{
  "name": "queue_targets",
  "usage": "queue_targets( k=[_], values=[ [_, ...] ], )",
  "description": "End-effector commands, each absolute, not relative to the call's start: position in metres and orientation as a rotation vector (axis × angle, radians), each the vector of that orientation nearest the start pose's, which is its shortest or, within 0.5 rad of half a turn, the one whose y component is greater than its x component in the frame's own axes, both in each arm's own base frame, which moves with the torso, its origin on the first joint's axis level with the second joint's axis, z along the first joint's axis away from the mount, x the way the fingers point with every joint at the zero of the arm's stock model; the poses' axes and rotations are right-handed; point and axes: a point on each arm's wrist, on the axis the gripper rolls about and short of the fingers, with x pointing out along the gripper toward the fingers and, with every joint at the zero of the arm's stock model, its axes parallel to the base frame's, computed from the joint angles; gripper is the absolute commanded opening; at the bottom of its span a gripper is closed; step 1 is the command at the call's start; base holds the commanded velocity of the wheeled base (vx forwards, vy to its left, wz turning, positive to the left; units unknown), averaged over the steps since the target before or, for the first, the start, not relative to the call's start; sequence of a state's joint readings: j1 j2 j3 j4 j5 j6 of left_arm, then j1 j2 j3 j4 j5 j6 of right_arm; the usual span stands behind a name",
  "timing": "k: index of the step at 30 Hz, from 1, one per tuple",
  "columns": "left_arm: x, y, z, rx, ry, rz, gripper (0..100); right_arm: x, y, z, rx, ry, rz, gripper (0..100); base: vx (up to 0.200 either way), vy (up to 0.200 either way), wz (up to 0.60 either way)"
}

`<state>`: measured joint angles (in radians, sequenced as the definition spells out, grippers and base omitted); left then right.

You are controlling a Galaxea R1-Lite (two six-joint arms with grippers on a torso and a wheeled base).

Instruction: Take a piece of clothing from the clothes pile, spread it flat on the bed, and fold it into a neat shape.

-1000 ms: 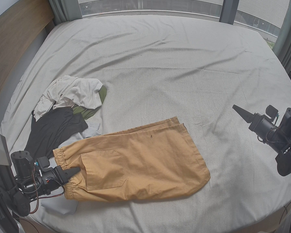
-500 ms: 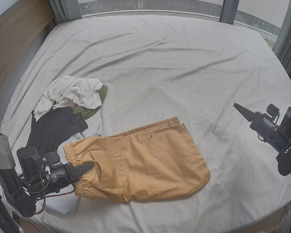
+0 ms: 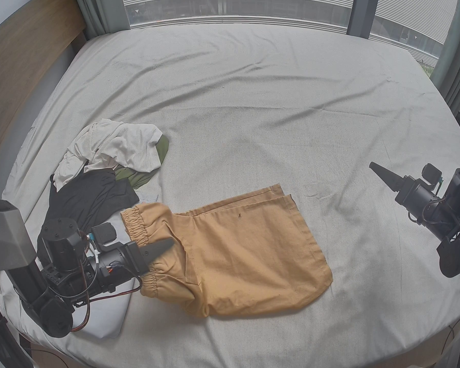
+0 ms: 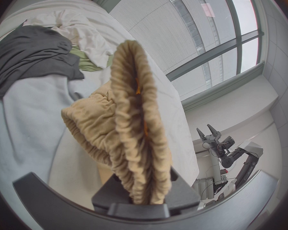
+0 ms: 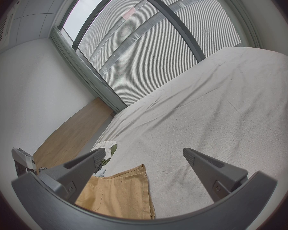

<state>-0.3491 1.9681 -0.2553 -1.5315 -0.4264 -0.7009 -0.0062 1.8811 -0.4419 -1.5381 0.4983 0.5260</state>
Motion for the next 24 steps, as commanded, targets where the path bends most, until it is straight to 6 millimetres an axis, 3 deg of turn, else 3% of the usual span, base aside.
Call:
queue_targets(
  k=[1,24],
  values=[
    [0.253,-0.118,0.080,-0.673,0.432,-0.741,0,0.289,0.009,0.132,0.491,0.037,0.503,100,0.000,0.000,0.00],
    [0.284,-0.195,0.084,-0.740,0.410,-0.939,0,0.290,0.009,0.132,0.489,0.035,0.504,100,0.000,0.000,0.00]
  ],
)
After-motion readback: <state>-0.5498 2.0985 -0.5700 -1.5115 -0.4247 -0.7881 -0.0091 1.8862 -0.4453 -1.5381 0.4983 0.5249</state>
